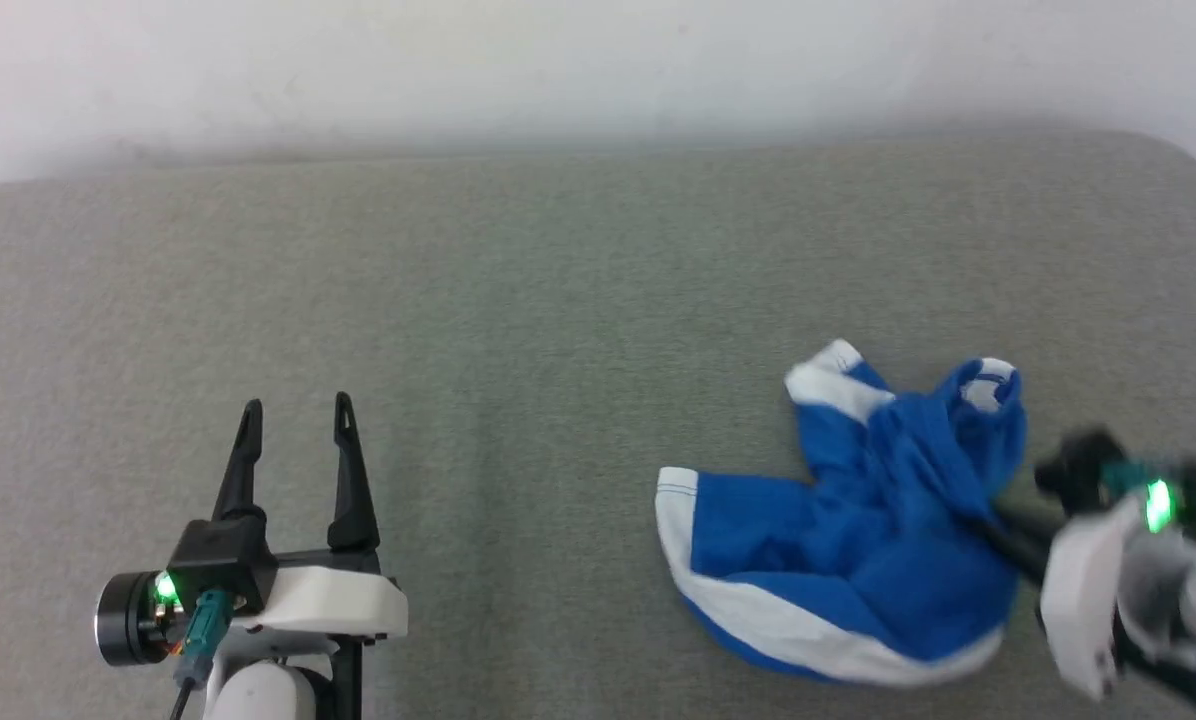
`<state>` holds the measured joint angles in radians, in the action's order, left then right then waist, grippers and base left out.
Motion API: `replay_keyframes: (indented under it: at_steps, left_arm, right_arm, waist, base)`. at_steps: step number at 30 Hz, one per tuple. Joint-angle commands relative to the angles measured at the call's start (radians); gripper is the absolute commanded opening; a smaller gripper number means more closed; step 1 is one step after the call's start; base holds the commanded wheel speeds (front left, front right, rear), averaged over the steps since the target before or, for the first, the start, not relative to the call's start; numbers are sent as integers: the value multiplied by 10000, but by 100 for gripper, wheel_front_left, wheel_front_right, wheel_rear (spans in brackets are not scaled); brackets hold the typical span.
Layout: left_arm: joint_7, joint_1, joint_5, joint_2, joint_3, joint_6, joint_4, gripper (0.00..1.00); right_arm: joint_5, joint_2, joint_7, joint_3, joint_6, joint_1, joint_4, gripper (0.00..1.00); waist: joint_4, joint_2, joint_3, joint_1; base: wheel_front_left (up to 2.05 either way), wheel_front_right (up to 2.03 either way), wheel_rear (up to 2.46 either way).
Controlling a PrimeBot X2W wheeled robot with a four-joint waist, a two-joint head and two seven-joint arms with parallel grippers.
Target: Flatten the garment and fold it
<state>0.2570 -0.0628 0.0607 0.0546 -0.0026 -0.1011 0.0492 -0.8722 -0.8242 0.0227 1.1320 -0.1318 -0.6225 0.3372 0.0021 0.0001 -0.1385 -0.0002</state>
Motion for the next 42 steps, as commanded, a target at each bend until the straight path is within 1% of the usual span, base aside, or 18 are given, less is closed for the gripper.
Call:
replay_keyframes:
  at_steps: [1,4,8,9,10,13,15,18,20,22,24,27,28,30,35,38,42]
  left_arm:
    - [47,52,-60,-42,-13,26,-23,100]
    - [47,18,-61,-42,-84,39,-23,100]
    - [47,-32,-113,-43,-102,70,39,100]
    - [47,-46,-143,-43,-79,83,59,100]
    - [47,-62,-182,-36,-68,112,72,100]
    - [47,-192,-277,110,-35,285,156,100]
    - [47,-407,-320,295,-43,486,268,100]
    - [47,-975,-381,742,-130,958,719,100]
    - [47,-1544,-431,1074,-294,1377,1141,100]
    - [-124,-2171,-527,1395,-612,1768,1762,100]
    - [-525,-2899,-538,1620,-1022,2046,2131,100]
    - [-1406,-3941,-254,1850,-1795,2265,2563,100]
    - [-1737,-4250,-87,1913,-2118,2293,2686,100]
    - [-2441,-4841,464,2143,-3227,2309,2898,100]
    - [-4202,-6280,2556,2830,-6211,2315,3096,100]
    - [-5270,-7064,3798,3117,-7844,2316,3026,100]
    - [-6771,-8051,5353,3383,-9911,2316,2863,100]
  right_arm:
    - [46,5,63,-45,11,357,126,0]
    - [-66,253,228,-412,11,1477,695,0]
    - [72,838,629,-1011,11,2403,1443,0]
    - [130,1010,849,-1256,11,2515,1590,11]
    - [205,1169,1126,-1565,11,2592,1738,100]
    - [725,1462,1857,-2495,11,2743,1941,100]
    - [1152,1565,2151,-3291,11,2911,1827,100]
    - [2077,1745,2345,-4853,11,3266,1347,100]
    - [2888,2058,2378,-6214,11,3603,769,100]
    - [3914,2595,2384,-7653,11,4073,-183,100]
    - [4856,3384,2386,-8986,11,4688,-1238,100]
    - [6069,4555,2387,-10387,11,5501,-2733,100]
    - [6409,4899,2388,-10694,11,5698,-3157,100]
    - [6943,5571,2388,-11169,11,5972,-3904,100]
    - [7757,6772,2389,-11794,11,6265,-5193,100]
    - [8083,7188,2389,-12046,11,6369,-5637,100]
    - [8373,7437,2389,-12101,11,6423,-5815,100]
  waist:
    - [-291,-1,178,2]
    - [-335,-1,135,2]
    - [-380,-1,166,2]
    - [-414,-1,210,2]
    - [-441,-1,265,2]
    - [-494,-1,499,2]
    - [-499,-1,642,2]
    - [-532,-1,808,2]
    - [-568,-1,878,2]
    - [-606,-1,923,2]
    - [-639,-1,923,2]
    - [-680,-1,850,2]
    - [-708,-1,808,2]
    - [-783,-1,716,2]
    - [-1026,-1,433,2]
    - [-1212,-1,245,2]
    - [-1485,-1,-63,2]
  base:
    - [0,0,0]
    - [0,0,0]
    - [0,0,0]
    - [0,0,0]
    - [0,0,0]
    - [0,0,0]
    - [0,0,0]
    - [0,0,0]
    - [0,0,0]
    - [0,0,0]
    - [0,0,0]
    - [0,0,0]
    - [0,0,0]
    - [0,0,0]
    - [0,0,0]
    - [0,0,0]
    - [0,0,0]
